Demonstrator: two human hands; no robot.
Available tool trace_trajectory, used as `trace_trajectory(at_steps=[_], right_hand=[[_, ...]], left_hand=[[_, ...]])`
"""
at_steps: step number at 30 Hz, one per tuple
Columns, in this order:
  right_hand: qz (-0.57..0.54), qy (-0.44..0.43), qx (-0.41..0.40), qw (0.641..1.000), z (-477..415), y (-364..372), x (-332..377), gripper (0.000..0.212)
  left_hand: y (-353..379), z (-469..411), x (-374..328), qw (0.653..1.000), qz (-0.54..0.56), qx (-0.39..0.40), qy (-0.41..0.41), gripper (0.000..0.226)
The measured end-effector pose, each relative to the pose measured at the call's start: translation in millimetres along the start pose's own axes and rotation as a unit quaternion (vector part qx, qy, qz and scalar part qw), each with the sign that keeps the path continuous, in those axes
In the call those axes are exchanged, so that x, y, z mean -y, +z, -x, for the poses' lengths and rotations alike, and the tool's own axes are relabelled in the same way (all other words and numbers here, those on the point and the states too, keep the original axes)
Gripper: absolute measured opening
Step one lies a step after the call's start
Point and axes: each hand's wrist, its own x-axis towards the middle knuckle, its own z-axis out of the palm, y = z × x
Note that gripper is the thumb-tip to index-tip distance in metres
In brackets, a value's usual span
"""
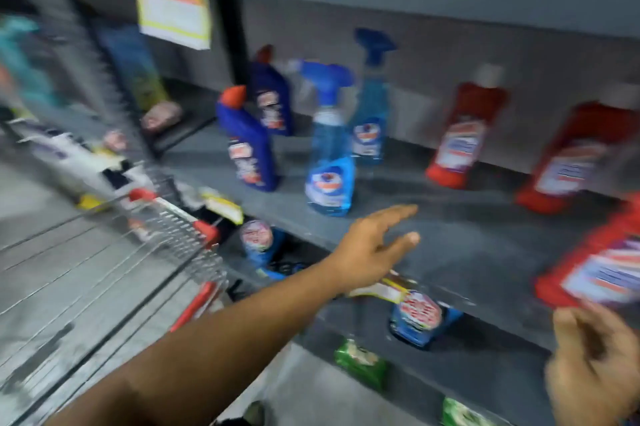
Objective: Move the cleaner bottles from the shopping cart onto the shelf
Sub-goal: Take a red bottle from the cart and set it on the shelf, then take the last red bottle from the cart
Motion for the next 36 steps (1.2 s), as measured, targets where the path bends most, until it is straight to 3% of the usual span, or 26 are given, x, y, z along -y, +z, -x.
trace_trajectory(at_steps=[2, 4, 6, 9, 11, 13, 15, 18, 21, 26, 28, 32, 34, 36], right_hand=[[0.001, 0.025, 0.144, 0.989, 34, 45, -1, 0.026], [0.019, 0.027, 0.294, 0.955, 58, 97, 12, 0.016], [0.032, -0.024, 0.405, 0.913, 75, 158, 36, 0.016], [0.006, -0.117, 0.527, 0.842, 103, 263, 83, 0.016], [0.015, -0.142, 0.601, 0.787, 127, 332, 104, 0.019], [0.058, -0.175, 0.681, 0.708, 158, 403, 113, 0.024], [0.13, -0.224, 0.743, 0.617, 188, 461, 114, 0.029], [0.252, -0.278, 0.823, 0.427, 251, 537, 93, 0.035], [0.326, -0.357, 0.844, 0.232, 309, 581, 57, 0.038], [0.332, -0.425, 0.841, 0.044, 364, 616, -8, 0.036], [0.335, -0.428, 0.839, -0.013, 378, 622, -32, 0.025], [0.351, -0.422, 0.832, -0.082, 386, 628, -55, 0.016], [0.365, -0.395, 0.838, -0.085, 384, 631, -62, 0.017], [0.37, -0.361, 0.854, -0.055, 380, 634, -63, 0.01]], left_hand=[[-60, 47, 36, 0.995, -0.011, -0.087, -0.045, 0.04], [-122, 97, 67, 0.974, 0.028, -0.196, -0.109, 0.028], [-190, 150, 95, 0.933, 0.04, -0.305, -0.185, 0.019], [-273, 224, 141, 0.844, 0.018, -0.458, -0.279, 0.022], [-306, 263, 180, 0.795, 0.013, -0.491, -0.354, 0.026], [-322, 298, 225, 0.767, 0.073, -0.455, -0.446, 0.031], [-316, 320, 262, 0.754, 0.159, -0.369, -0.52, 0.033], [-299, 341, 310, 0.76, 0.084, -0.166, -0.623, 0.038], [-275, 347, 351, 0.796, 0.014, -0.007, -0.605, 0.05], [-255, 340, 393, 0.82, 0.029, 0.033, -0.57, 0.044], [-247, 341, 410, 0.813, 0.052, 0.03, -0.579, 0.048], [-236, 353, 435, 0.806, 0.103, 0.02, -0.583, 0.054], [-236, 354, 439, 0.795, 0.149, -0.008, -0.588, 0.053], [-241, 353, 439, 0.779, 0.215, -0.037, -0.588, 0.054]])
